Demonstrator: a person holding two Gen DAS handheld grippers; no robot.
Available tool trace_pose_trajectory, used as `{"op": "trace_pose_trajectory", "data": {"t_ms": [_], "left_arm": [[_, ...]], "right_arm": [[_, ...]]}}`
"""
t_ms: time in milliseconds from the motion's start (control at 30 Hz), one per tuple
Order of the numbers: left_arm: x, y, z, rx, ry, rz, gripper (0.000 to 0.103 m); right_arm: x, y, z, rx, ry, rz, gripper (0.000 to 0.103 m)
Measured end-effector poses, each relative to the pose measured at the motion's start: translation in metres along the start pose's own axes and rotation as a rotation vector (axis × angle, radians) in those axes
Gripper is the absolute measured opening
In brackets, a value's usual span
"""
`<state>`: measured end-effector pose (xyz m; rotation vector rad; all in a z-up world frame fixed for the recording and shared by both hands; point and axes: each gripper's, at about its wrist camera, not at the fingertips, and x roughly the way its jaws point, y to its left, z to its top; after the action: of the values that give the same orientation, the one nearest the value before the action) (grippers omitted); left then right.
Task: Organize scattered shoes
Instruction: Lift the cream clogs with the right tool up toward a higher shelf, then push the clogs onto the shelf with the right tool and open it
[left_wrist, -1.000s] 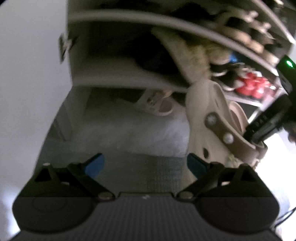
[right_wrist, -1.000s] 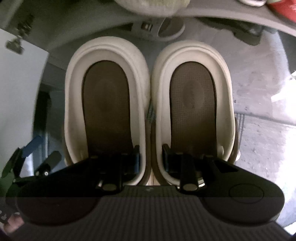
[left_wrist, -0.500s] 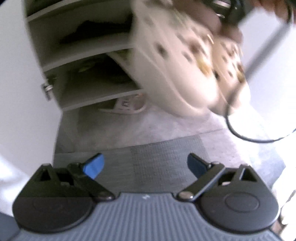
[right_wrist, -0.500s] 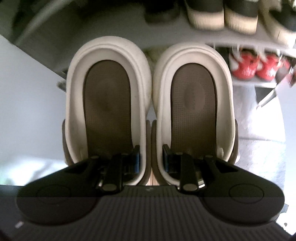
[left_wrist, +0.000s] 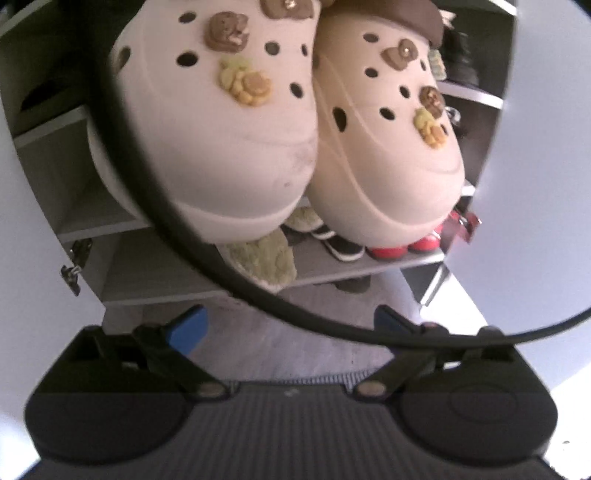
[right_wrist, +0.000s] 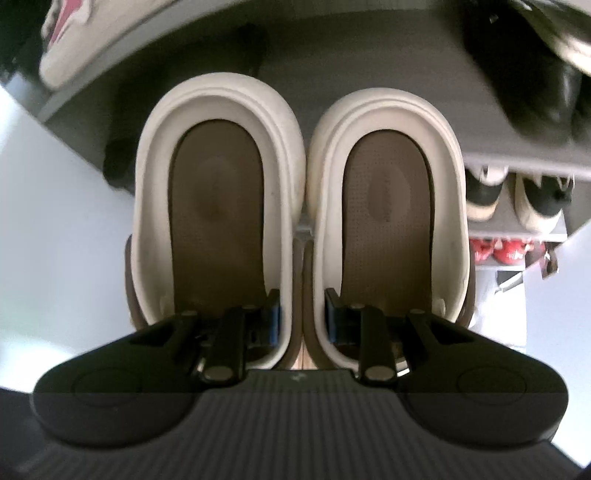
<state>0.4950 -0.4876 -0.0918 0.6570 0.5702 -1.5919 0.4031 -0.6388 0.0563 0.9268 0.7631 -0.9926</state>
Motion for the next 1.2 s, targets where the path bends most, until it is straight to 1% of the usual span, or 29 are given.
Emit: {"op": "trace_pose_trajectory", "data": {"t_ms": [100,167,233,367,433,533,600,667,733,800,900,933,1000,1067,1100,1133,1167,1200], "left_arm": [[0.027,-0.005,0.019,0.019,0.006,0.002,0.098],[0.042,-0.006,0.03,0.041,0.016,0.011,0.098],[0.051,-0.005,0.039,0.036,0.022,0.01,0.098],[0.07,0.005,0.068,0.02,0.028,-0.005,0.098],[0.072,0.011,0.081,0.022,0.01,-0.015,0.098],[0.067,0.016,0.101,0.016,-0.015,-0.038,0.098],[0.064,0.016,0.113,0.017,-0.009,-0.063,0.098],[0.061,0.015,0.117,0.022,-0.012,-0.073,0.098],[0.06,0.018,0.122,-0.004,0.001,-0.095,0.097],[0.061,0.024,0.128,-0.04,0.019,-0.122,0.097],[0.06,0.026,0.137,-0.047,0.019,-0.113,0.098],[0.06,0.026,0.139,-0.042,0.023,-0.111,0.097],[0.061,0.024,0.146,-0.019,0.019,-0.093,0.097],[0.062,0.025,0.154,-0.017,0.037,-0.07,0.097],[0.066,0.027,0.159,-0.035,0.064,-0.067,0.096],[0.071,0.029,0.162,-0.05,0.086,-0.071,0.096],[0.074,0.031,0.163,-0.06,0.098,-0.072,0.095],[0.075,0.031,0.164,-0.061,0.096,-0.07,0.095]], "right_arm": [[0.011,-0.001,0.025,-0.009,-0.016,-0.03,0.028],[0.02,-0.004,0.043,-0.009,-0.042,-0.047,0.028],[0.027,-0.007,0.058,-0.007,-0.063,-0.055,0.028],[0.037,-0.005,0.076,0.022,-0.066,-0.059,0.028],[0.039,-0.006,0.084,0.06,-0.058,-0.063,0.028],[0.026,-0.003,0.093,0.075,-0.121,-0.087,0.027],[0.022,0.0,0.096,0.064,-0.156,-0.095,0.026],[0.026,0.001,0.101,0.082,-0.186,-0.101,0.025],[0.036,0.004,0.105,0.085,-0.209,-0.111,0.026],[0.044,0.009,0.108,0.051,-0.24,-0.127,0.026],[0.054,0.013,0.112,0.008,-0.283,-0.144,0.027],[0.057,0.009,0.114,0.007,-0.317,-0.137,0.027],[0.061,0.004,0.117,0.013,-0.339,-0.128,0.028],[0.062,-0.005,0.119,0.038,-0.38,-0.085,0.028],[0.062,-0.008,0.118,0.045,-0.404,-0.062,0.028],[0.062,-0.011,0.117,0.051,-0.429,-0.039,0.029],[0.061,-0.011,0.112,0.025,-0.475,-0.024,0.034],[0.06,-0.011,0.11,0.01,-0.496,-0.023,0.045]]}}
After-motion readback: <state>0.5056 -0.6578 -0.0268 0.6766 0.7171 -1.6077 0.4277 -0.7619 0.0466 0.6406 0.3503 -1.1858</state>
